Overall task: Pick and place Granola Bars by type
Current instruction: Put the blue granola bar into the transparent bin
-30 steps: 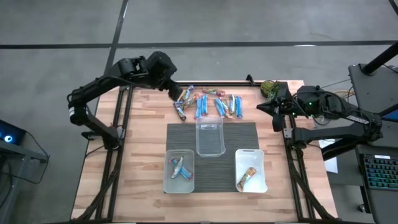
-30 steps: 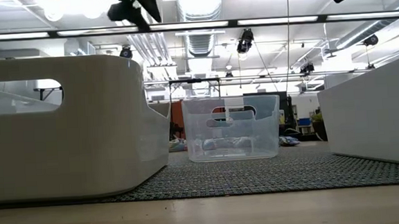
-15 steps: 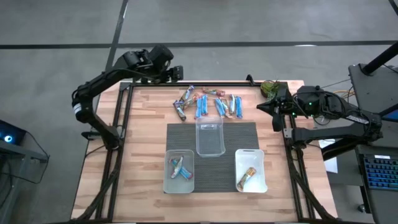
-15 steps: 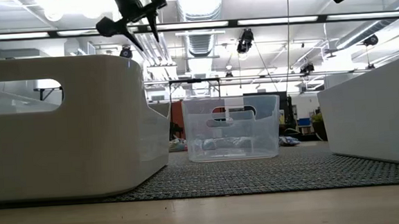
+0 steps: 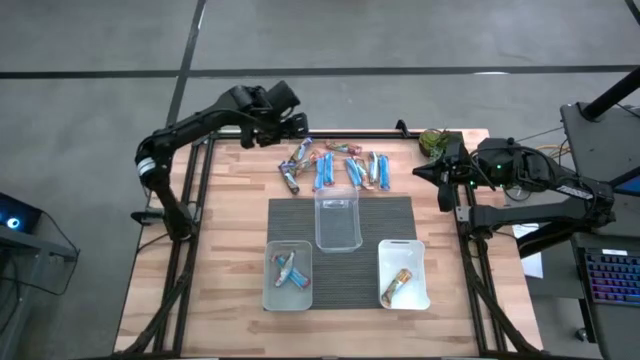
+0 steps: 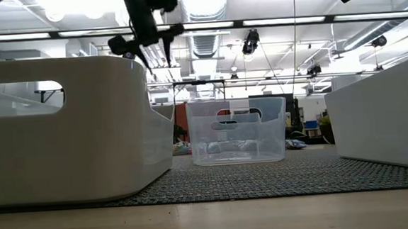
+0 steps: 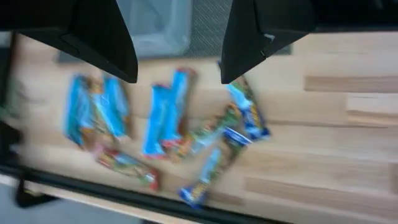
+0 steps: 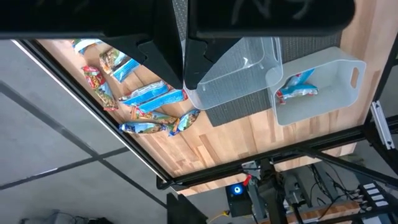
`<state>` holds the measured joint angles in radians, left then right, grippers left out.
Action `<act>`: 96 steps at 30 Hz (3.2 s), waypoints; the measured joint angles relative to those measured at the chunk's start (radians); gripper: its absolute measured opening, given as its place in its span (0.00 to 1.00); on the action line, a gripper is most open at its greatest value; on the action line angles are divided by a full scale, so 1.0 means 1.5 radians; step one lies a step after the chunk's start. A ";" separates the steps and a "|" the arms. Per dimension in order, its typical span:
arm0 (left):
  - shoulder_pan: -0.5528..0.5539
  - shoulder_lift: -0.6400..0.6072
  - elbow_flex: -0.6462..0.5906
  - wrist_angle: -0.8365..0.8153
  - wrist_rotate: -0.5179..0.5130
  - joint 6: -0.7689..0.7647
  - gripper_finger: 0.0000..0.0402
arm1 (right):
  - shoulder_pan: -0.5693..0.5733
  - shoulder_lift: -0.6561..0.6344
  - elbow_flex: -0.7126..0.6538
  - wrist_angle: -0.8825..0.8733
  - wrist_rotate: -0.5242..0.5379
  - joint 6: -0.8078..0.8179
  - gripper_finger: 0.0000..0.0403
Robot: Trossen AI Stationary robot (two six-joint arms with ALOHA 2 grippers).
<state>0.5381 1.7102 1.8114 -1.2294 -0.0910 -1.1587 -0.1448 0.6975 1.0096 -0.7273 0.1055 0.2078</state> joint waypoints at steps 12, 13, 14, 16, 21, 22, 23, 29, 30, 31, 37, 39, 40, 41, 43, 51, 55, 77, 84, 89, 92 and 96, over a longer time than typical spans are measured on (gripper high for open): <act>-0.003 0.102 0.000 -0.087 -0.015 -0.126 0.53 | 0.000 0.000 0.000 0.000 0.000 0.001 0.02; -0.003 0.108 0.000 -0.087 -0.016 -0.137 0.53 | 0.000 0.000 0.000 0.000 0.000 0.000 0.02; -0.004 0.113 0.000 -0.087 -0.017 -0.147 0.53 | 0.000 0.000 0.000 0.000 0.000 -0.001 0.02; -0.005 0.125 0.000 -0.086 -0.025 -0.170 0.53 | 0.000 0.000 0.000 -0.001 0.000 -0.001 0.02; -0.010 0.157 0.000 -0.085 -0.027 -0.187 0.53 | 0.000 0.000 0.000 -0.001 0.000 -0.001 0.02; -0.011 0.162 0.000 -0.084 -0.026 -0.190 0.53 | 0.000 0.000 0.000 -0.001 0.000 -0.001 0.02; -0.013 0.168 0.000 -0.082 -0.026 -0.193 0.53 | 0.000 0.000 0.000 -0.001 0.000 -0.001 0.02; -0.016 0.194 0.000 -0.068 -0.028 -0.195 0.53 | 0.000 0.000 0.000 -0.001 0.000 0.001 0.02; -0.016 0.197 0.000 -0.069 -0.028 -0.194 0.53 | 0.000 0.000 0.000 -0.001 0.000 0.001 0.02; -0.016 0.200 0.000 -0.070 -0.027 -0.194 0.53 | 0.000 0.000 0.000 -0.001 0.000 0.001 0.02; -0.018 0.206 -0.003 -0.063 -0.027 -0.197 0.53 | 0.000 0.000 0.000 -0.001 0.000 0.002 0.02; -0.018 0.205 -0.014 -0.054 -0.027 -0.206 0.53 | 0.000 0.000 0.000 -0.001 0.000 0.006 0.02; -0.019 0.204 -0.022 -0.054 -0.026 -0.208 0.53 | 0.000 0.000 0.000 -0.001 0.000 0.008 0.02; -0.019 0.204 -0.031 -0.054 -0.021 -0.209 0.53 | 0.000 0.000 0.000 -0.001 0.000 0.010 0.02; -0.022 0.201 -0.046 -0.053 -0.012 -0.211 0.53 | 0.000 0.000 0.000 -0.001 0.000 0.014 0.02; -0.042 0.201 -0.085 0.020 0.002 -0.216 0.53 | 0.000 0.000 0.000 -0.001 0.000 0.014 0.02; -0.042 0.200 -0.087 0.032 0.003 -0.216 0.53 | 0.000 0.000 0.000 -0.001 0.000 0.017 0.02; -0.046 0.165 -0.170 0.100 -0.003 -0.240 0.53 | 0.000 0.000 0.000 -0.001 0.000 0.031 0.02; -0.046 0.114 -0.251 0.148 -0.002 -0.242 0.53 | 0.001 0.002 -0.001 -0.002 0.000 0.031 0.02; -0.045 0.084 -0.298 0.192 -0.002 -0.260 0.53 | 0.001 0.009 -0.003 -0.002 0.000 0.031 0.02; -0.045 0.074 -0.321 0.231 -0.005 -0.274 0.53 | 0.001 0.016 -0.003 -0.002 0.000 0.033 0.02; -0.044 0.070 -0.340 0.263 -0.005 -0.277 0.53 | 0.001 0.023 -0.004 -0.002 -0.005 0.035 0.02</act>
<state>0.4717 1.8156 1.3020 -0.8353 -0.0981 -1.5743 -0.1432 0.7318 1.0039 -0.7296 0.0980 0.2604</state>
